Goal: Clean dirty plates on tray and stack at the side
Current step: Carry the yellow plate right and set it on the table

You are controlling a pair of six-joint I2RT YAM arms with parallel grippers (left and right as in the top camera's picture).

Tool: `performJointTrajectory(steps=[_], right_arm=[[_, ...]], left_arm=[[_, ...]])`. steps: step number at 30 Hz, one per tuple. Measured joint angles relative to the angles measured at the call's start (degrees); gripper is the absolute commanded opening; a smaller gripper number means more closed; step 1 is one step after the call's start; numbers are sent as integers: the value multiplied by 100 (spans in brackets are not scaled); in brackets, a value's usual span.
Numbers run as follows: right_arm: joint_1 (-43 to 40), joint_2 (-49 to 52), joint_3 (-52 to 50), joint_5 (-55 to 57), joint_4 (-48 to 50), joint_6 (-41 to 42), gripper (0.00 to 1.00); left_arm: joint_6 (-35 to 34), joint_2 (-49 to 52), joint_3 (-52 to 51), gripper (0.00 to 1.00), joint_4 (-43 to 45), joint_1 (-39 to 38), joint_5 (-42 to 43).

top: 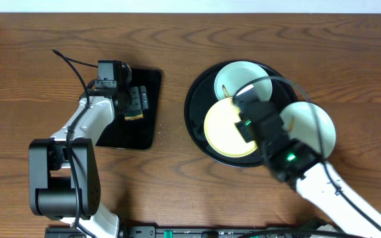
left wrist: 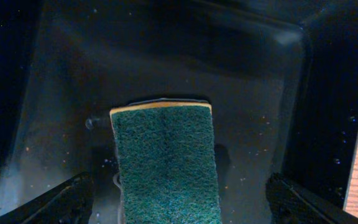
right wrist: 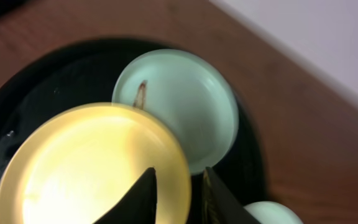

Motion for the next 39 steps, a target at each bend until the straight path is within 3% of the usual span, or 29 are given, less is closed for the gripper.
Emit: performJointTrajectory(steps=[6,11,24,39], right_arm=[[-1952,22,55,-2260,-739,278,32],[-2850,437,59,-3491,-809,271,33],[-2796,2267,61,-4247,-461,269,33],[-2796,2437,13,-4089,55,267,26]], left_arm=[[2,0,0,88,2,0,2],[2,0,0,88,2,0,2],[2,0,0,88,0,0,2],[2,0,0,89,0,0,2]])
